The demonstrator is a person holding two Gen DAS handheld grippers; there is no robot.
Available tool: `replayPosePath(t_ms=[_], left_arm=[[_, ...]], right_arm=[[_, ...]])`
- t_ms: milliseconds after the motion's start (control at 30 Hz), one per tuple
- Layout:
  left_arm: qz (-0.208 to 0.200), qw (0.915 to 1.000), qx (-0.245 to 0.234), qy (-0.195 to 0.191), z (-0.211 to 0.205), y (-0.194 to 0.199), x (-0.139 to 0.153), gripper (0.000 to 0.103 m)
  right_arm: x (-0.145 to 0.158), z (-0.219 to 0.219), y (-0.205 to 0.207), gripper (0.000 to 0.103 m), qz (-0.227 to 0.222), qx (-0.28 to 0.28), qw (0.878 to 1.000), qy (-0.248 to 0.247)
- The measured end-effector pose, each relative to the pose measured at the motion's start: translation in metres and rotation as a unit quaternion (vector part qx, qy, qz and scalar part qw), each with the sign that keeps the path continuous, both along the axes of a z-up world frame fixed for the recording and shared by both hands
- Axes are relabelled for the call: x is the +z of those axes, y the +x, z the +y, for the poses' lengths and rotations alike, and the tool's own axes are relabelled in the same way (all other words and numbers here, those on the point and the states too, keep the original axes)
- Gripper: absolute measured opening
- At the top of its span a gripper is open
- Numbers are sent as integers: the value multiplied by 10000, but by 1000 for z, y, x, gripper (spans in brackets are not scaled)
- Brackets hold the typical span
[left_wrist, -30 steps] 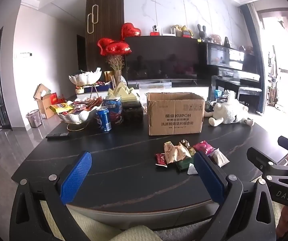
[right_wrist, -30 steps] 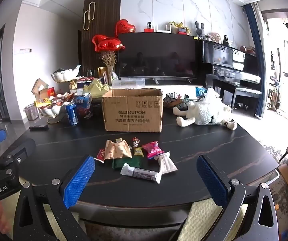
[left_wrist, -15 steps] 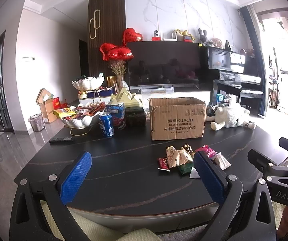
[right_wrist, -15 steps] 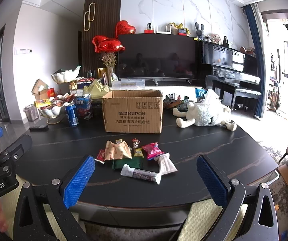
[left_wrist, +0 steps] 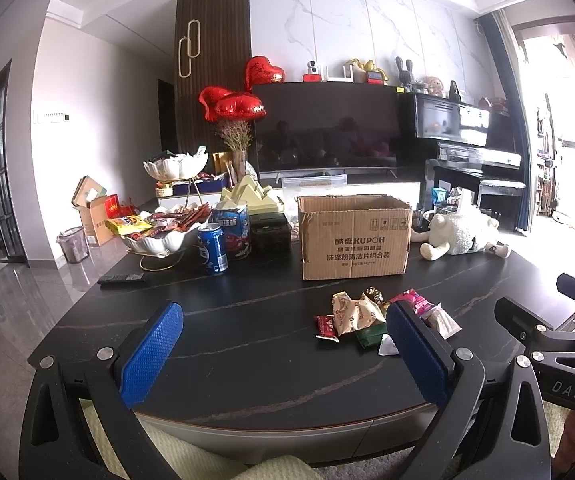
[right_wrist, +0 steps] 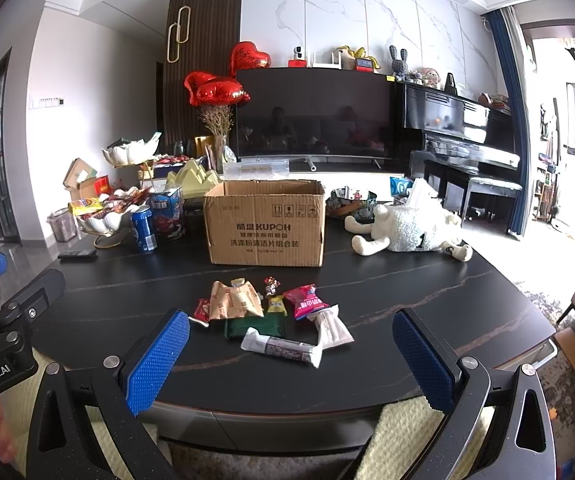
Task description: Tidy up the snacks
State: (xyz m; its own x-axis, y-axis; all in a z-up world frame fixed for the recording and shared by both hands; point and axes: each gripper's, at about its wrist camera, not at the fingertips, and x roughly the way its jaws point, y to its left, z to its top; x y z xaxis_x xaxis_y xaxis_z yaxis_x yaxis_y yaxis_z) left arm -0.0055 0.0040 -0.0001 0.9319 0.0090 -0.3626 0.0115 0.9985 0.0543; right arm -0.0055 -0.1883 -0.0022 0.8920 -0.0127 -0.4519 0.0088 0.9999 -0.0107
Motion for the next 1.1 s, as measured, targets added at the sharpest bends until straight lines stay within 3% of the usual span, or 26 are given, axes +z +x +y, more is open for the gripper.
replayPosePath(t_ms=[1100], left_arm=[[-22, 10000, 1, 23, -3, -2, 6, 103]], right_arm=[[2, 0, 0, 103, -13, 7, 10000, 1]])
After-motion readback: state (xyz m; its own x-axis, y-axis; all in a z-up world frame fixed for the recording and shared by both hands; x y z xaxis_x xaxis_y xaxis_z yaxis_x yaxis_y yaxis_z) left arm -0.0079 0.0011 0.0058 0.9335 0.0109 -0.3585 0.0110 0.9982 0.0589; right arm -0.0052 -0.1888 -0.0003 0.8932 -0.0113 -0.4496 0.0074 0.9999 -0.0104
